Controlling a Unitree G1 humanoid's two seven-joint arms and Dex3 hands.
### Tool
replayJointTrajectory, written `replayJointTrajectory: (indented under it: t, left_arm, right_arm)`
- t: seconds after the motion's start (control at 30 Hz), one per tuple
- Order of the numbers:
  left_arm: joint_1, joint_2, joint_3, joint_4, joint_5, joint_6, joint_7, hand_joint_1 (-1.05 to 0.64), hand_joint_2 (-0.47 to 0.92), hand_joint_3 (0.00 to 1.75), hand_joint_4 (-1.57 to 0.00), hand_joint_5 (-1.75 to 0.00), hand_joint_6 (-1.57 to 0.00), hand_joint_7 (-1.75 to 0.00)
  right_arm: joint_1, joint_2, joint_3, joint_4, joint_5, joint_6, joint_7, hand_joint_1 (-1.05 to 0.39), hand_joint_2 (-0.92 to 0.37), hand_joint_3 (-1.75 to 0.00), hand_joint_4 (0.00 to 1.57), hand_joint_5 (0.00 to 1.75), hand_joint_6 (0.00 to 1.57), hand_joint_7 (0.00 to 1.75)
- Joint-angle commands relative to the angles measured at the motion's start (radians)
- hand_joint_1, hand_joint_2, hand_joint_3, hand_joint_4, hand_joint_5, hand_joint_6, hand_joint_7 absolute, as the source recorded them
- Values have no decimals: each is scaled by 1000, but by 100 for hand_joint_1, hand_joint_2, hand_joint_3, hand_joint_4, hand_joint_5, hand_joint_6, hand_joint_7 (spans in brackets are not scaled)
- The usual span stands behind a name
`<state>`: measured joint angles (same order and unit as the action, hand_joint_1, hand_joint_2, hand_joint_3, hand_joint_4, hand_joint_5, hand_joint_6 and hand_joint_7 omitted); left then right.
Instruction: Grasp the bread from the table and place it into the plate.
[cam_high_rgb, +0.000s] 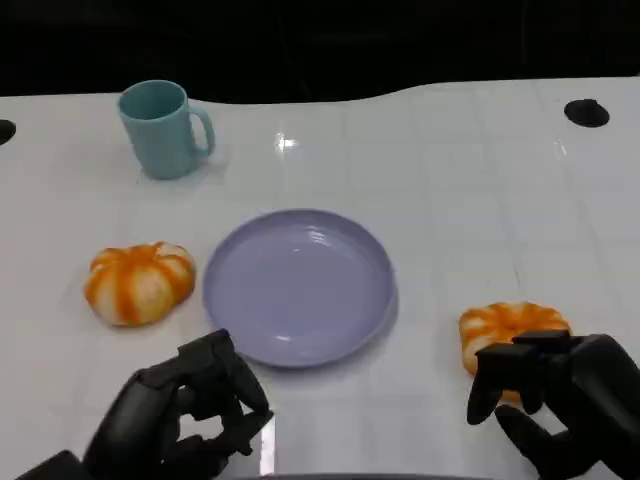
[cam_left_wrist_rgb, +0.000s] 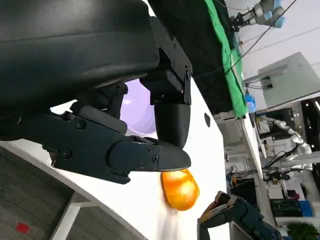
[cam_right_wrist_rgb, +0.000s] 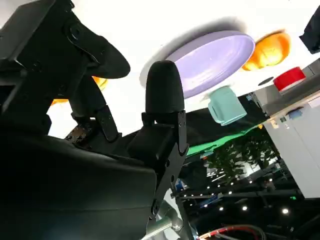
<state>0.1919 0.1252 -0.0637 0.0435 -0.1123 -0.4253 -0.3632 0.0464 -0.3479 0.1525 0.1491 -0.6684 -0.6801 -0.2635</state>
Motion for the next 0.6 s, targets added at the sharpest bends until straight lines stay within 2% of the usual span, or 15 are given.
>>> replayJointTrajectory:
  t: [0.03,0.17,0.3,0.4,0.43,0.47,0.53,0.6]
  left_arm:
    - [-2,16,8,-1,-7,-7,-7,-54,92,32,-69,-175,-58,-158]
    - [0,14,7,-4,-7,-4,-5,-53,92,32,-70,-175,-59,-158]
    - [3,14,5,-13,-8,4,-4,-54,92,33,-70,-175,-59,-158]
    - [2,14,6,-11,-5,1,-3,-54,92,33,-69,-175,-59,-159]
    - [1,15,6,-10,-3,1,-2,-54,92,33,-69,-175,-59,-159]
    - [1,14,6,-10,-2,0,-1,-54,92,33,-69,-175,-59,-159]
    - [1,14,5,-10,-1,-1,-1,-54,92,33,-69,-175,-59,-159]
    - [0,14,6,-8,2,-4,0,-54,92,33,-69,-175,-58,-159]
  right_arm:
    - [-3,-17,-11,-22,10,16,2,-1,-15,-141,91,165,83,125]
    - [7,-16,-22,-62,10,52,11,-2,-20,-125,88,159,88,103]
    - [21,-15,-30,-122,13,110,38,-2,-22,-114,87,133,93,77]
    - [39,-26,-41,-210,-1,193,102,-8,-29,-98,75,114,83,57]
    - [45,-30,-45,-237,-7,219,124,-12,-35,-88,67,101,79,49]
    - [52,-35,-50,-270,-13,250,152,-16,-45,-70,61,83,76,39]
    - [64,-41,-59,-329,-28,306,198,-23,-61,-40,52,62,71,23]
    - [74,-51,-66,-391,-50,366,248,-31,-72,-20,43,49,66,13]
